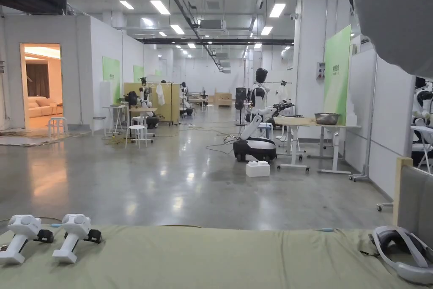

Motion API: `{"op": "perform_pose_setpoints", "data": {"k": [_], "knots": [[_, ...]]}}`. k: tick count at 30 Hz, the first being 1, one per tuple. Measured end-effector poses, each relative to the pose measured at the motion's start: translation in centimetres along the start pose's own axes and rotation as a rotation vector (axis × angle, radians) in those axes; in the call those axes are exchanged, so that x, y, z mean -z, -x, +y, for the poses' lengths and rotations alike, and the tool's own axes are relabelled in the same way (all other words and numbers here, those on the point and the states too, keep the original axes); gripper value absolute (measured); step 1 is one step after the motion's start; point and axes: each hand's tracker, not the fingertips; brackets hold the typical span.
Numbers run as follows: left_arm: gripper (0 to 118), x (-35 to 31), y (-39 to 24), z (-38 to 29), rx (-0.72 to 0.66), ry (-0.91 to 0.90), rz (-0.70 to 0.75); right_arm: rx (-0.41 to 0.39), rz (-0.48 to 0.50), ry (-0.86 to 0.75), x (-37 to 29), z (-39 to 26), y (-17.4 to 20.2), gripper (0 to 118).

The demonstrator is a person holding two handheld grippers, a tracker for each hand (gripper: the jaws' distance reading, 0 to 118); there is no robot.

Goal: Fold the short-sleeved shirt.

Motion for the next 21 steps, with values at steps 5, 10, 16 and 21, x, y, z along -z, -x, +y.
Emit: {"op": "perform_pose_setpoints", "data": {"k": [5, 10, 16, 21], "knots": [[118, 0.3, -0.1, -0.1, 0.004, 0.005, 0.001, 0.065, 0.070, 0.012, 0.2, -0.1, -0.4, 118], [118, 0.6, 0.0, -0.4, 0.006, 0.025, 0.006, 0.015, 0.051, 0.021, 0.6, -0.6, 0.3, 118], [118, 1.0, 0.3, -0.2, -0.024, 0.022, 0.005, 0.022, 0.085, 0.007, 0.9, -0.5, 0.4, 118], [118, 1.0, 0.4, -0.3, -0.013, 0.020, 0.010, 0.096, 0.123, -0.005, 0.8, -0.4, 0.0, 118]]}}
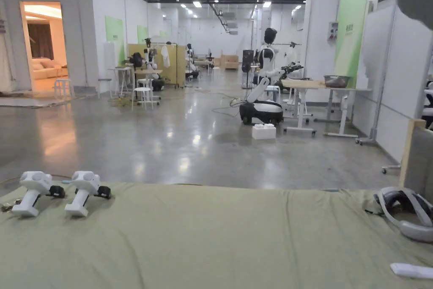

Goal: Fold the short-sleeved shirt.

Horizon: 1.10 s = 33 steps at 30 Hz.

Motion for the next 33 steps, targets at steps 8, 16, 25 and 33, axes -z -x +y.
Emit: {"op": "perform_pose_setpoints", "data": {"k": [8, 16, 25, 33], "knots": [[118, -0.5, -0.1, 0.0, 0.042, -0.006, -0.014, 0.035, 0.004, -0.017, -0.8, 0.5, -0.4, 118], [118, -1.2, -0.5, 0.3, 0.055, -0.016, -0.029, 0.015, -0.030, -0.003, -1.0, 0.4, -0.1, 118], [118, -1.6, -0.6, 0.5, 0.056, -0.025, -0.033, 0.044, -0.124, 0.023, -0.6, 1.9, 0.5, 118], [118, -2.0, -0.8, 1.0, 0.025, -0.014, -0.047, 0.274, -0.194, 0.116, -1.6, 4.3, 0.9, 118]]}}
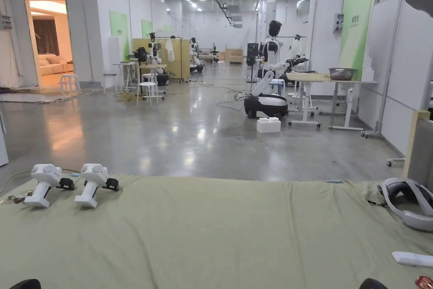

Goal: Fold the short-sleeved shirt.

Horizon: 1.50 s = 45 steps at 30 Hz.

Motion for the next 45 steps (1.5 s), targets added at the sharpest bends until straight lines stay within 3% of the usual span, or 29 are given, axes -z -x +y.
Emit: {"op": "perform_pose_setpoints", "data": {"k": [8, 14, 18, 24, 40, 45], "knots": [[118, -0.3, -0.1, 0.3, 0.001, -0.018, -0.021, 0.014, 0.074, -0.024, -0.8, 0.5, -1.0, 118], [118, -0.1, -0.3, 0.1, 0.007, -0.003, -0.025, -0.019, 0.087, -0.011, -1.0, 0.0, -0.4, 118], [118, -0.3, -0.3, 0.2, 0.008, -0.005, -0.024, -0.090, 0.091, -0.023, -1.0, -0.4, 0.4, 118], [118, -0.3, 0.0, 0.1, 0.002, 0.005, -0.003, -0.201, 0.238, -0.095, -1.1, -1.9, 0.3, 118], [118, 0.0, 0.3, -0.7, 0.029, -0.027, 0.015, -0.343, 0.169, -0.113, 0.2, -3.6, 1.4, 118], [118, 0.2, 0.2, -0.8, 0.031, -0.009, 0.012, -0.316, 0.189, -0.047, 0.4, -3.5, 1.8, 118]]}}
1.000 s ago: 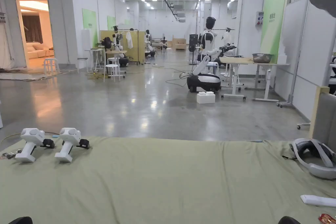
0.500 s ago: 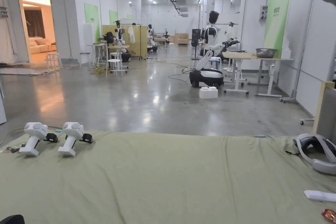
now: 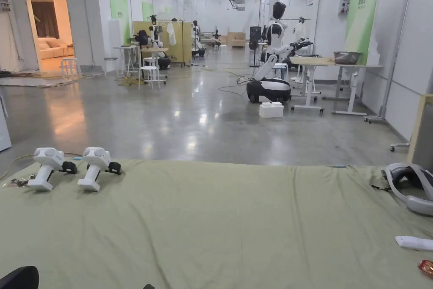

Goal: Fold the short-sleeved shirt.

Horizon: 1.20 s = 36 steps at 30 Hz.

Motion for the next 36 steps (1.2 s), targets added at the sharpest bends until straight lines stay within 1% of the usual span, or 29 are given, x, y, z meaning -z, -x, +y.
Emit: {"op": "perform_pose_setpoints", "data": {"k": [3, 6, 10, 13, 15, 19, 24, 27, 29, 32, 34, 35, 36], "knots": [[118, -0.1, 0.0, 0.0, 0.001, 0.003, -0.002, 0.069, 0.033, 0.037, 0.0, 0.3, -0.1, 118], [118, -0.3, 0.1, 0.1, -0.005, 0.000, -0.006, 0.088, 0.007, 0.043, -0.2, 0.7, 0.1, 118], [118, -0.5, 0.1, 0.2, -0.012, -0.007, -0.010, 0.074, -0.080, 0.043, -0.7, 0.9, 0.6, 118], [118, -0.6, 0.0, 0.3, -0.009, -0.006, -0.012, 0.065, -0.107, 0.042, -0.8, 1.0, 0.9, 118], [118, -0.6, -0.2, 0.3, -0.005, -0.004, -0.016, 0.069, -0.102, 0.042, -0.9, 0.9, 0.7, 118], [118, -0.8, -0.3, 0.2, 0.008, -0.001, -0.022, 0.130, -0.047, 0.049, -1.0, 0.6, -0.1, 118], [118, -0.9, -0.3, 0.2, 0.012, -0.001, -0.023, 0.158, -0.039, 0.056, -1.0, 0.4, -0.8, 118], [118, -0.9, -0.4, 0.3, 0.008, 0.000, -0.021, 0.171, -0.047, 0.039, -1.0, 0.2, -1.4, 118], [118, -0.9, -0.4, 0.3, 0.011, -0.001, -0.023, 0.206, -0.068, 0.036, -0.9, 0.2, -1.8, 118], [118, -0.9, -0.5, 0.3, 0.016, 0.000, -0.021, 0.237, -0.058, 0.032, -1.1, 0.3, -2.6, 118], [118, -0.9, -0.4, 0.2, 0.013, 0.001, -0.019, 0.278, -0.084, 0.020, -1.0, 0.2, -2.9, 118], [118, -0.9, -0.4, 0.2, 0.010, 0.002, -0.020, 0.280, -0.091, 0.022, -0.9, 0.2, -3.1, 118], [118, -0.9, -0.4, 0.2, 0.008, 0.002, -0.021, 0.288, -0.117, 0.047, -0.8, 0.4, -3.1, 118]]}}
